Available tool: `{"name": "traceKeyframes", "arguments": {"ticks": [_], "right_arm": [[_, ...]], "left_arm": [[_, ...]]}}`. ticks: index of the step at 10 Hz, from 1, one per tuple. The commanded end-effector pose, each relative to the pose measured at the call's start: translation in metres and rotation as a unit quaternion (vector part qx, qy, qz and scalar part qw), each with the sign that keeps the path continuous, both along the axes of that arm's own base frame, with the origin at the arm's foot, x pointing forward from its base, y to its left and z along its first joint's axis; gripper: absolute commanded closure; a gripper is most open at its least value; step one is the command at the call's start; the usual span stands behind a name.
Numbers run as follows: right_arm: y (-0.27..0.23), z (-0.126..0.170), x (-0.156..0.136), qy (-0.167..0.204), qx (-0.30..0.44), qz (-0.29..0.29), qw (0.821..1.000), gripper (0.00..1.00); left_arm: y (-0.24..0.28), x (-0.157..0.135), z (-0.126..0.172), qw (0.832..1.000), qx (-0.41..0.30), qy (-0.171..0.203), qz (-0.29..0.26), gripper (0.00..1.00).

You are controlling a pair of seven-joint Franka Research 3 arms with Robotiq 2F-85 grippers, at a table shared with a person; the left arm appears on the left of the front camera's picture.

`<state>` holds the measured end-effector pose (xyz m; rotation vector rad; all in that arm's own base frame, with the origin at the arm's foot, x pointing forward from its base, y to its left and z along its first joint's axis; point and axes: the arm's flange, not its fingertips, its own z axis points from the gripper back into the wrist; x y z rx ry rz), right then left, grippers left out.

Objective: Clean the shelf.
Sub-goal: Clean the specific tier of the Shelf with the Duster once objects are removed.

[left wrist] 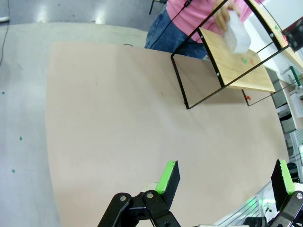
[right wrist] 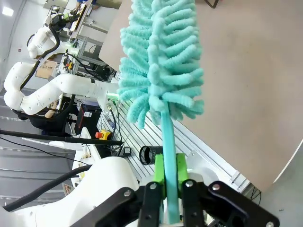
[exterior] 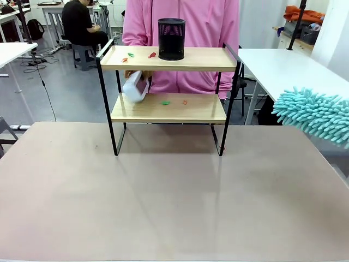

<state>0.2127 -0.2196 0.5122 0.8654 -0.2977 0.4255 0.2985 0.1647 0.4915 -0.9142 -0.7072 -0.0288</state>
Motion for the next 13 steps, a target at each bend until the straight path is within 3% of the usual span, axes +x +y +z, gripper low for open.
{"name": "traceKeyframes", "arguments": {"ticks": [1, 6, 7, 9, 10, 11, 13], "right_arm": [[0.003, 0.006, 0.000, 0.003, 0.010, -0.011, 1.000, 1.00], [0.003, 0.006, 0.000, 0.003, 0.010, -0.011, 1.000, 1.00], [0.000, 0.000, 0.000, 0.000, 0.000, 0.000, 1.000, 0.88], [0.011, 0.010, -0.007, -0.030, 0.006, 0.019, 0.999, 0.88], [0.020, 0.021, -0.015, -0.073, 0.012, 0.036, 0.997, 0.88], [0.042, 0.029, -0.021, -0.117, 0.014, 0.139, 0.983, 0.88], [0.086, 0.031, -0.024, -0.129, -0.028, 0.191, 0.973, 0.88]], "left_arm": [[-0.002, 0.001, -0.002, 1.000, -0.003, -0.012, -0.003, 0.00], [-0.002, 0.001, -0.002, 1.000, -0.003, -0.012, -0.003, 0.00], [-0.002, 0.001, -0.002, 1.000, -0.003, -0.012, -0.003, 0.00], [-0.002, 0.001, -0.002, 1.000, -0.003, -0.012, -0.003, 0.00], [-0.002, 0.001, -0.002, 1.000, -0.003, -0.012, -0.003, 0.00], [-0.002, 0.001, -0.002, 1.000, -0.003, -0.012, -0.003, 0.00], [-0.002, 0.001, -0.002, 1.000, -0.003, -0.012, -0.003, 0.00]]}}
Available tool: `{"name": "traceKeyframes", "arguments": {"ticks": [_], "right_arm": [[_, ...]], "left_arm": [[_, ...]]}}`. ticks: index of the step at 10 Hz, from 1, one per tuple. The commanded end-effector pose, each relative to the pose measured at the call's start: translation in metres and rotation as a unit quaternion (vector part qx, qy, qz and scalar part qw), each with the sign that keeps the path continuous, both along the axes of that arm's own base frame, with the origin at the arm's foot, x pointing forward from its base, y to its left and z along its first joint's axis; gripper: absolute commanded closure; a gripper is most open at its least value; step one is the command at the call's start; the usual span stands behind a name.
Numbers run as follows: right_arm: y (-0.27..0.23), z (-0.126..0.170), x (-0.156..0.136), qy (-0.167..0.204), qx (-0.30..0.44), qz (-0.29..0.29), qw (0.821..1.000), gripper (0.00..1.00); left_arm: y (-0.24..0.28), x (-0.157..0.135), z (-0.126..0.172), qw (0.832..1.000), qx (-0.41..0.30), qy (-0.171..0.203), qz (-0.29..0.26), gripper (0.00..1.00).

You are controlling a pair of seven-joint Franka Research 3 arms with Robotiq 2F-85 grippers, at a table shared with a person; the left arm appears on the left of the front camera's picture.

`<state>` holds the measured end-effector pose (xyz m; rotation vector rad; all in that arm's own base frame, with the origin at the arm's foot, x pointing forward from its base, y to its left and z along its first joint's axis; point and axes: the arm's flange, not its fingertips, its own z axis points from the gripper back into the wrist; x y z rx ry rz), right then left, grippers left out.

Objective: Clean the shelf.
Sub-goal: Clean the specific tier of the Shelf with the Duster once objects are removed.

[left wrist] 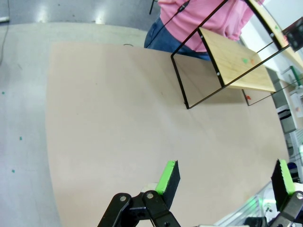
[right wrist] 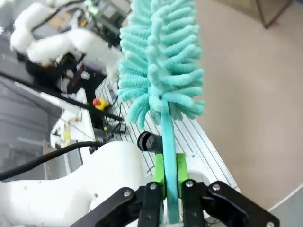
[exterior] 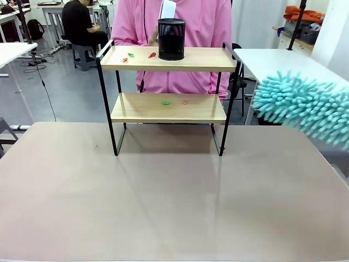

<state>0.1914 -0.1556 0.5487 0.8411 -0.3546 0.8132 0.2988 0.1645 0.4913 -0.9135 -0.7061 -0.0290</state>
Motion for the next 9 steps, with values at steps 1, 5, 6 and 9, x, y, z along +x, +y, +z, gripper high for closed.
{"name": "traceKeyframes", "arguments": {"ticks": [1, 5, 6, 9], "right_arm": [[0.053, -0.005, -0.002, -0.033, -0.014, 0.059, 0.998, 0.88], [0.104, -0.014, 0.003, -0.054, -0.108, -0.072, 0.990, 0.88], [0.080, -0.012, -0.001, -0.047, -0.127, -0.095, 0.986, 0.88], [0.092, -0.007, 0.004, -0.058, -0.110, -0.051, 0.991, 0.88]], "left_arm": [[-0.002, 0.001, -0.001, 1.000, -0.003, -0.013, -0.003, 0.00], [-0.002, 0.001, -0.001, 1.000, -0.003, -0.013, -0.003, 0.00], [-0.002, 0.001, -0.001, 1.000, -0.003, -0.013, -0.003, 0.00], [-0.002, 0.001, -0.001, 1.000, -0.003, -0.013, -0.003, 0.00]]}}
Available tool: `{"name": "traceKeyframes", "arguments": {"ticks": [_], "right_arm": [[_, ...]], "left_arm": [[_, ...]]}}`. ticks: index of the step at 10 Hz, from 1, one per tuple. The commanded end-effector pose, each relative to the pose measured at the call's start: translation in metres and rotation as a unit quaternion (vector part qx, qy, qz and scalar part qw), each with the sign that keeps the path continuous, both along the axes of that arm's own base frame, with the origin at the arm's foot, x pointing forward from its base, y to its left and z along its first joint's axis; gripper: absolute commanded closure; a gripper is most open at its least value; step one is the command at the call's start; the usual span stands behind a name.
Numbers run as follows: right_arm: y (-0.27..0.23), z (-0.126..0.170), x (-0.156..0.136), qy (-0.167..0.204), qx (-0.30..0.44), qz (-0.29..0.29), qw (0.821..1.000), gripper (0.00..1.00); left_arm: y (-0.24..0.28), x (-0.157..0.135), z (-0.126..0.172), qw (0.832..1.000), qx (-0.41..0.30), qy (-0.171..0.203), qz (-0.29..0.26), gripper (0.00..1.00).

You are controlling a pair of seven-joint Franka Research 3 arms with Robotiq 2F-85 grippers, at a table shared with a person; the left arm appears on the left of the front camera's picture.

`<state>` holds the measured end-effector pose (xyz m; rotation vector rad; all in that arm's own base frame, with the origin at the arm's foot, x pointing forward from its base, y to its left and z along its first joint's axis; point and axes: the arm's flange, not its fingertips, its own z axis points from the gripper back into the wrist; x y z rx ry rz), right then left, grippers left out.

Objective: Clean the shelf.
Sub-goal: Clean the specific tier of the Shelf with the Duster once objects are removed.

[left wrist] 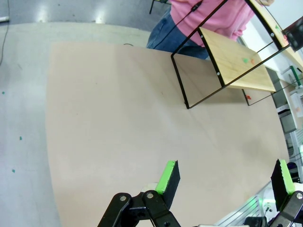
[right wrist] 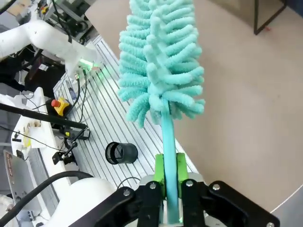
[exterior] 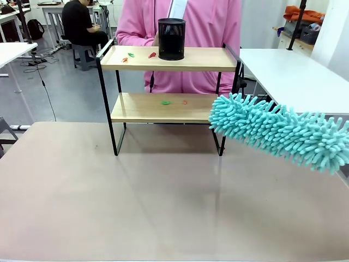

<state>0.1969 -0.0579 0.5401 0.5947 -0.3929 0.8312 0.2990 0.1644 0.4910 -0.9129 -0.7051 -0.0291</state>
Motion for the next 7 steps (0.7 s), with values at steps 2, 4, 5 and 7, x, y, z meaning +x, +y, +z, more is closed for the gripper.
{"name": "traceKeyframes", "arguments": {"ticks": [2, 4, 5, 7], "right_arm": [[0.031, -0.001, 0.020, 0.004, -0.021, -0.045, 0.999, 0.88], [0.086, -0.008, 0.057, -0.007, -0.039, -0.087, 0.995, 0.88], [0.106, -0.011, 0.072, -0.001, -0.062, -0.129, 0.990, 0.88], [0.136, -0.020, 0.085, 0.008, -0.074, -0.158, 0.985, 0.88]], "left_arm": [[-0.002, 0.001, -0.001, 1.000, -0.003, -0.013, -0.003, 0.00], [-0.002, 0.001, -0.001, 1.000, -0.003, -0.013, -0.003, 0.00], [-0.002, 0.001, -0.001, 1.000, -0.003, -0.013, -0.003, 0.00], [-0.002, 0.001, -0.001, 1.000, -0.003, -0.013, -0.003, 0.00]]}}
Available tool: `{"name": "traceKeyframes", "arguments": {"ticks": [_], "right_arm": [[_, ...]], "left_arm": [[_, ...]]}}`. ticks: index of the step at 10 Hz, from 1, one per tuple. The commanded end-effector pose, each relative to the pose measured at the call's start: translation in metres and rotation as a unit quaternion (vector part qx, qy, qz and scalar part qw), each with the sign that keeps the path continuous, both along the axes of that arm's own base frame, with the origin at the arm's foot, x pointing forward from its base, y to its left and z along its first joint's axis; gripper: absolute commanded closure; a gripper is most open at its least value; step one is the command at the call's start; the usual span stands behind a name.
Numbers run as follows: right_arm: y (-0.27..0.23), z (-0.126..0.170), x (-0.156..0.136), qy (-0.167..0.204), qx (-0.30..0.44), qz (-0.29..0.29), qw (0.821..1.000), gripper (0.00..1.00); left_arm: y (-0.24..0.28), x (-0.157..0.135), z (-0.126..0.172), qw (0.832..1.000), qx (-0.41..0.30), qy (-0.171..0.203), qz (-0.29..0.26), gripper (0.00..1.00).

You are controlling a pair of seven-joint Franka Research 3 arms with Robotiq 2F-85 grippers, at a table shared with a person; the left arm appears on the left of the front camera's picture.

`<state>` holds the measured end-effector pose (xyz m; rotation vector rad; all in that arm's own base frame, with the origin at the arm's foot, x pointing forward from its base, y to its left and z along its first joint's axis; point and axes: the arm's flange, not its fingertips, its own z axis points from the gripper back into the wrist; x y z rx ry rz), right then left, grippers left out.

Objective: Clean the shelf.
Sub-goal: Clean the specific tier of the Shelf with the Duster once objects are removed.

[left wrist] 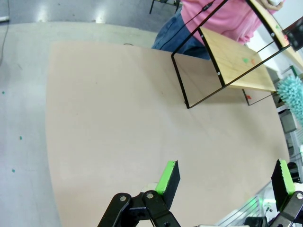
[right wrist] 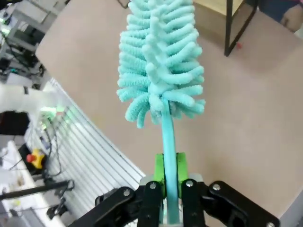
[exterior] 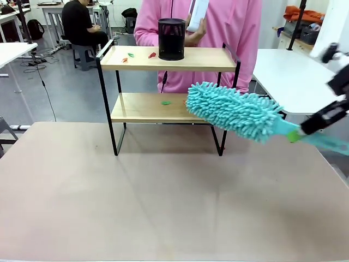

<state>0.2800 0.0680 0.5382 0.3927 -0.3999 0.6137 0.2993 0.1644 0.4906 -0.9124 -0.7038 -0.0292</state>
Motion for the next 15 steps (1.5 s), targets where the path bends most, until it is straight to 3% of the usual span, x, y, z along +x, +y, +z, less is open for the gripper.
{"name": "traceKeyframes", "arguments": {"ticks": [1, 2, 3, 4, 5, 8, 15], "right_arm": [[0.016, -0.023, 0.003, -0.006, 0.005, -0.066, 0.998, 0.88], [-0.002, -0.017, -0.008, -0.006, 0.041, -0.001, 0.999, 0.88], [0.014, -0.007, 0.009, 0.003, -0.005, -0.024, 1.000, 0.88], [0.016, -0.008, 0.011, 0.005, 0.002, -0.027, 1.000, 0.88], [0.013, -0.007, 0.014, -0.009, -0.028, -0.100, 0.995, 0.88], [0.055, -0.013, 0.041, -0.026, -0.014, -0.157, 0.987, 0.88], [0.133, -0.051, 0.062, -0.019, -0.022, -0.236, 0.971, 0.88]], "left_arm": [[-0.002, 0.000, -0.001, 1.000, -0.004, -0.014, -0.002, 0.00], [-0.002, 0.000, -0.001, 1.000, -0.004, -0.014, -0.002, 0.00], [-0.002, 0.000, -0.001, 1.000, -0.004, -0.014, -0.002, 0.00], [-0.002, 0.000, -0.001, 1.000, -0.004, -0.014, -0.002, 0.00], [-0.002, 0.000, -0.001, 1.000, -0.004, -0.014, -0.002, 0.00], [-0.002, 0.000, -0.001, 1.000, -0.004, -0.014, -0.002, 0.00], [-0.002, 0.000, -0.001, 1.000, -0.004, -0.014, -0.002, 0.00]]}}
